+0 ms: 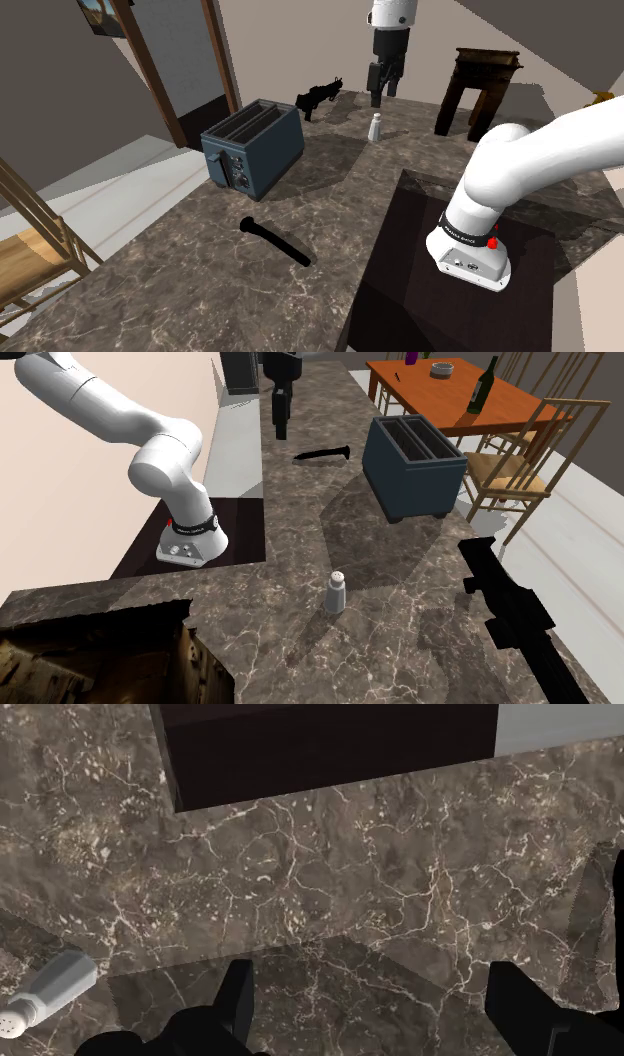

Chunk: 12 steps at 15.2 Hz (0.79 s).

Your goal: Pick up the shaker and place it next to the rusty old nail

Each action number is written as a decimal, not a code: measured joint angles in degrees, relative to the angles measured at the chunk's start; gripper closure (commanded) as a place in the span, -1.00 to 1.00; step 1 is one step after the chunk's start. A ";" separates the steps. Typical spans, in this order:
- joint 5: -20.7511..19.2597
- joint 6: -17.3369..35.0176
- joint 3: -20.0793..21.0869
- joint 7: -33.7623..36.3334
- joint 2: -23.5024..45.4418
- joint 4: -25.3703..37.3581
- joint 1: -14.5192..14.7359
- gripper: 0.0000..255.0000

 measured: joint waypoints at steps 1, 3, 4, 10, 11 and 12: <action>0.00 0.00 0.00 0.00 0.00 0.00 0.00 -1.00; -0.92 1.89 -1.16 -0.97 0.48 -1.10 -0.70 -1.00; -1.39 3.20 -1.77 -1.41 1.02 -1.60 -1.10 -1.00; -5.06 13.29 -7.29 -5.61 6.19 -4.64 -4.26 -1.00; -5.55 15.12 -8.21 -6.28 7.30 -5.03 -4.74 -1.00; -6.02 16.74 -9.14 -6.95 8.49 -5.11 -5.22 -1.00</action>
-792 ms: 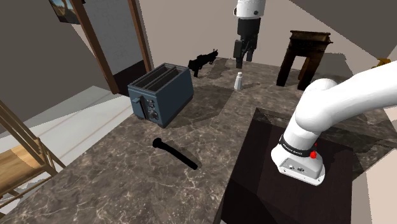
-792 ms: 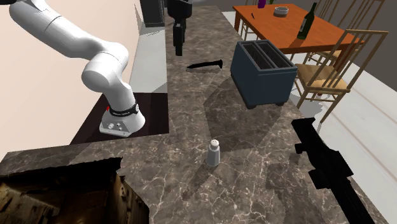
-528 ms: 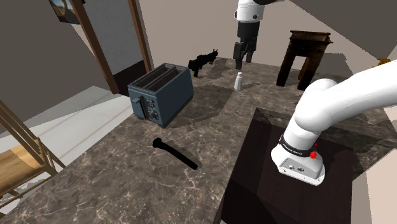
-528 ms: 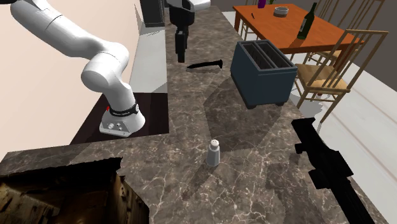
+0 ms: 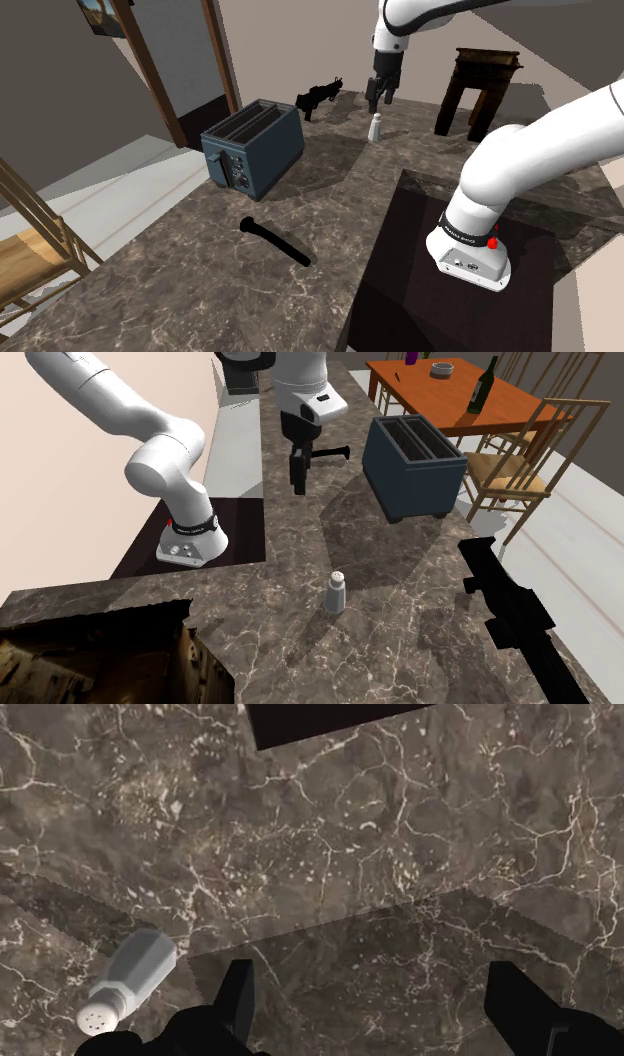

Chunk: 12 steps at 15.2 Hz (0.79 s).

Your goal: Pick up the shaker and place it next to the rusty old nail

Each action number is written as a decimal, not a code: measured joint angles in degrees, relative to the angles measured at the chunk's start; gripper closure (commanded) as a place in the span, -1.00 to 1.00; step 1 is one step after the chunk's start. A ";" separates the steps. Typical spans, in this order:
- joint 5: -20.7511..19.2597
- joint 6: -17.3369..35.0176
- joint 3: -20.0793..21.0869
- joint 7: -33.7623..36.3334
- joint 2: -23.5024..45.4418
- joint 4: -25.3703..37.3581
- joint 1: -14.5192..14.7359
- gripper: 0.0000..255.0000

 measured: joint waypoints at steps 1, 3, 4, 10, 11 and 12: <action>-0.43 1.66 -0.96 -0.70 1.24 -0.06 -0.46 -1.00; -0.96 5.21 -2.59 -1.76 3.95 -0.19 -1.12 -1.00; -1.19 6.80 -3.57 -2.50 5.55 0.18 -1.47 -1.00; -1.16 16.61 -9.43 -7.30 15.08 1.98 -3.07 -1.00; -0.86 18.26 -10.37 -8.16 16.72 2.25 -3.23 -1.00; -0.31 19.74 -11.40 -9.21 18.83 3.19 -3.28 -1.00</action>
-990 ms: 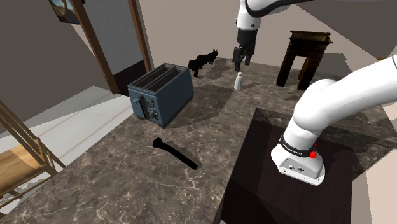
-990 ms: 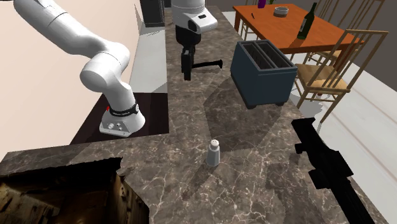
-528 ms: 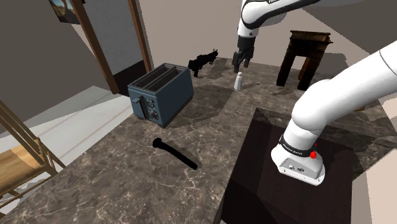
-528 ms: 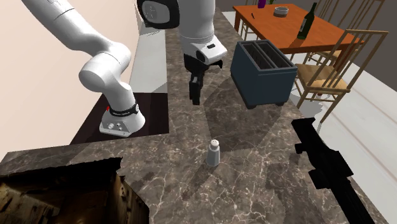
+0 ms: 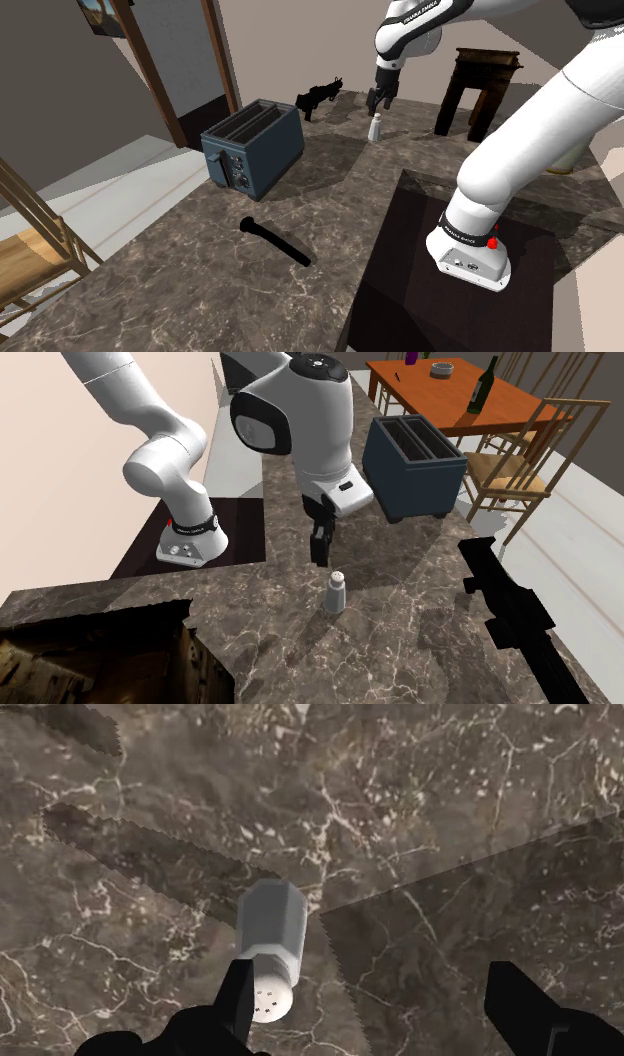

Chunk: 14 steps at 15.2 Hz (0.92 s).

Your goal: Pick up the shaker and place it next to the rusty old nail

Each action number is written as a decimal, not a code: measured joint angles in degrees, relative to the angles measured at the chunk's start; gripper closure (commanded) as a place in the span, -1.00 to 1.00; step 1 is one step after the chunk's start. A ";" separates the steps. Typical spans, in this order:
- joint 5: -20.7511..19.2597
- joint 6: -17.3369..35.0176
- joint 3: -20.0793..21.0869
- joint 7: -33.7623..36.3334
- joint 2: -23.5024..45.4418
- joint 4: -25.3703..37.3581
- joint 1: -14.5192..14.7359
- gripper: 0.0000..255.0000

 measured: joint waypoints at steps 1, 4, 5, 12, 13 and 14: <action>0.59 1.28 -0.87 -0.92 1.80 0.78 -0.05 -1.00; 2.92 5.03 -3.54 -4.30 7.22 3.05 -0.27 -1.00; 3.47 5.94 -3.90 -4.87 8.30 3.26 -0.25 -1.00; 5.88 11.49 -4.59 -6.78 12.38 1.58 0.25 -1.00; 6.08 11.83 -4.61 -6.90 12.68 1.52 0.30 -1.00; 6.15 11.98 -4.64 -6.99 12.79 1.46 0.30 -1.00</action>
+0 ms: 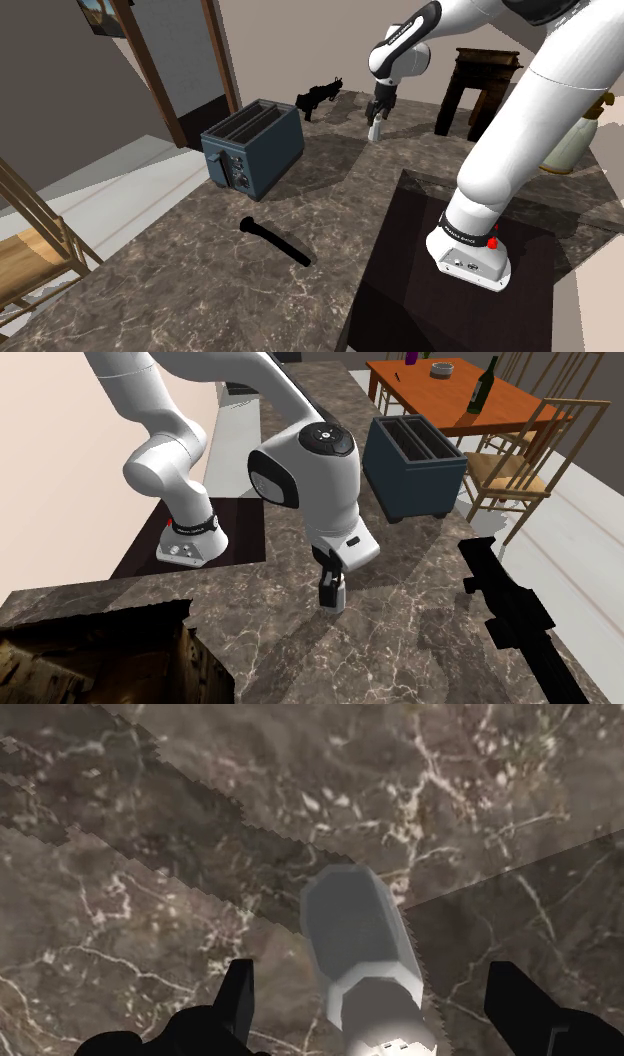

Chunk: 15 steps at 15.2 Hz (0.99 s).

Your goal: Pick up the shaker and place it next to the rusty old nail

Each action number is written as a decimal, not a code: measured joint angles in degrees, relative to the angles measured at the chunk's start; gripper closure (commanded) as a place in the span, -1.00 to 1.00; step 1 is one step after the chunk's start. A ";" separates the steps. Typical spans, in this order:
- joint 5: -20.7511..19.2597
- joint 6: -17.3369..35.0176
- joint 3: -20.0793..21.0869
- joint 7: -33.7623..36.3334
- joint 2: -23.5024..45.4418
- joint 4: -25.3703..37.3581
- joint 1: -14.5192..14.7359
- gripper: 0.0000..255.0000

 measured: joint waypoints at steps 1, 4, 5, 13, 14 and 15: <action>0.07 0.11 -0.01 -0.06 0.11 0.00 0.01 -1.00; 0.13 0.20 -0.03 -0.11 0.19 -0.01 0.02 -1.00; 0.13 0.20 -0.03 -0.11 0.19 -0.01 0.02 1.00; 0.13 0.20 -0.04 -0.12 0.18 0.00 0.00 1.00; 0.12 0.20 -0.04 -0.12 0.18 0.00 0.00 1.00; 0.12 0.22 -0.05 -0.11 0.18 0.00 0.00 1.00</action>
